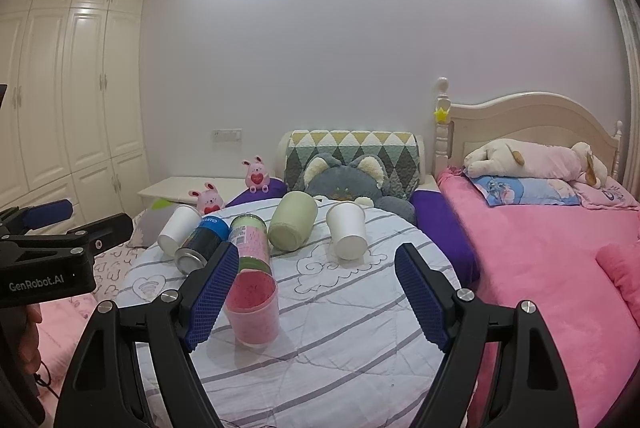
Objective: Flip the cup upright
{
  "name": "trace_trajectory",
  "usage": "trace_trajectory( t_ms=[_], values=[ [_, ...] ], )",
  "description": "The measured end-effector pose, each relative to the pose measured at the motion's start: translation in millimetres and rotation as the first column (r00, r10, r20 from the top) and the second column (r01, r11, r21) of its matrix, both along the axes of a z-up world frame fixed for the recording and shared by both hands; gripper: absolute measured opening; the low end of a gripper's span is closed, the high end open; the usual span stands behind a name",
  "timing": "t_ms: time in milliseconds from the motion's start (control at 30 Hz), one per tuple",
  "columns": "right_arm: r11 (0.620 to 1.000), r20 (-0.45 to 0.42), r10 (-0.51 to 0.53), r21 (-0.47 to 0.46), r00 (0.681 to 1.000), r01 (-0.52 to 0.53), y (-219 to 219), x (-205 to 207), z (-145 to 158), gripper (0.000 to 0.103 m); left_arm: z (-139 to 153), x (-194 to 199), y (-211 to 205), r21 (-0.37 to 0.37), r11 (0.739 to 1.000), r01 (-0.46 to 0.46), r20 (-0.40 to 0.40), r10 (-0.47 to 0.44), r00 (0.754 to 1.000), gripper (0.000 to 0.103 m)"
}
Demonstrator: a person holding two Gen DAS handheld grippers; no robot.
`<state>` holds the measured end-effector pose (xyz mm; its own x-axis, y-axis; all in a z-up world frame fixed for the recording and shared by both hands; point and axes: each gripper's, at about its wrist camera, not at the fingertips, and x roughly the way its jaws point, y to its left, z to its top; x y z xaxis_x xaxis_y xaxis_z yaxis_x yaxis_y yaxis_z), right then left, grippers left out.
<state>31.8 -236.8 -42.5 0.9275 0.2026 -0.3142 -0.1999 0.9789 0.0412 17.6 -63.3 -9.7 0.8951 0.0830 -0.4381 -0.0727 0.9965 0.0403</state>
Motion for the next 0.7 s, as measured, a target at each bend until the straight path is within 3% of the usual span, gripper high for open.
trace_trajectory(
  t_ms=[700],
  values=[
    [1.0, -0.015, 0.0, -0.003, 1.0, 0.0, 1.1, 3.6, -4.5, 0.082, -6.0, 3.7, -2.5, 0.001, 1.0, 0.009, -0.012, -0.009, 1.0, 0.103]
  ],
)
